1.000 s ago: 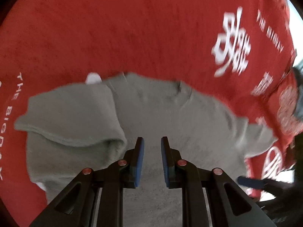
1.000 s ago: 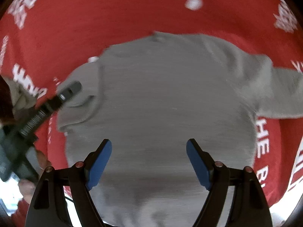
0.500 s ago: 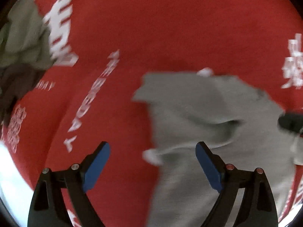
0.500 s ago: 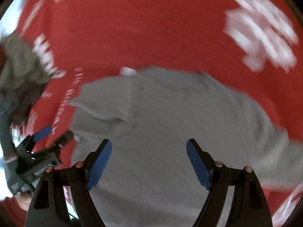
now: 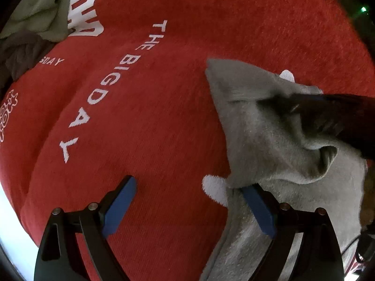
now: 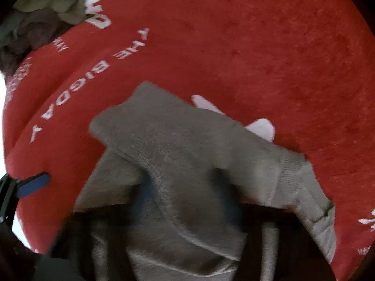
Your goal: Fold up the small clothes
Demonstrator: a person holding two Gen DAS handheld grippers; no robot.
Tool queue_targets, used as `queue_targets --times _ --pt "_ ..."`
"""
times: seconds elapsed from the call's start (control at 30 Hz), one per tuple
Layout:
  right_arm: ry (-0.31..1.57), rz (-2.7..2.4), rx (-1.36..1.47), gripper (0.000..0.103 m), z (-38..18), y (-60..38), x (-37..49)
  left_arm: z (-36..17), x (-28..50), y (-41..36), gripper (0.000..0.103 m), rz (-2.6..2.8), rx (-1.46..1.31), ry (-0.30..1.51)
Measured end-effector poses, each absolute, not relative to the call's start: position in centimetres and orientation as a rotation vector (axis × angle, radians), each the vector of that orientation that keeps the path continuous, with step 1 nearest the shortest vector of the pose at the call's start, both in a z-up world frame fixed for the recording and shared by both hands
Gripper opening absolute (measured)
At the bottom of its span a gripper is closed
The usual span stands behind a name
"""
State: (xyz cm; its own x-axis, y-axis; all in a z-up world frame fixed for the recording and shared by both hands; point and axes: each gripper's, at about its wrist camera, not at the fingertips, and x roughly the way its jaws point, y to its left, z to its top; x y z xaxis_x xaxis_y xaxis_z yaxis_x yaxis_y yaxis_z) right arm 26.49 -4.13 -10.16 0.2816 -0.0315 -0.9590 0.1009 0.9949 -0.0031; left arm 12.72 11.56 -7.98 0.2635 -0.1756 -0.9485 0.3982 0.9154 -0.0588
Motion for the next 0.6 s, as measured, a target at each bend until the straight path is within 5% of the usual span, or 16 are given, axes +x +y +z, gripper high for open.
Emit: queue_targets --times 0.03,0.2,0.47,0.5,0.57,0.6 --pt "1.233 -0.102 0.165 0.014 -8.9 -5.6 25.8 -8.0 12.9 11.5 0.092 -0.388 0.209 1.249" --pt "1.027 -0.270 0.474 0.013 -3.8 -12.9 18.6 -8.4 12.8 10.9 0.092 -0.362 0.252 1.245" --pt "1.008 -0.429 1.048 0.020 -10.0 -23.0 4.7 -8.7 12.9 10.6 0.093 -0.325 0.282 1.230" --pt "1.018 -0.420 1.089 0.023 -10.7 -23.3 3.9 -8.7 12.9 10.5 0.093 -0.319 0.281 1.231" --pt "1.012 -0.396 1.128 0.075 -11.4 -23.5 3.2 -8.8 12.9 10.5 0.093 -0.309 0.278 1.235" --pt "0.985 -0.390 1.149 0.081 -11.5 -23.5 3.1 -8.8 12.9 10.4 0.093 -0.303 0.278 1.235"
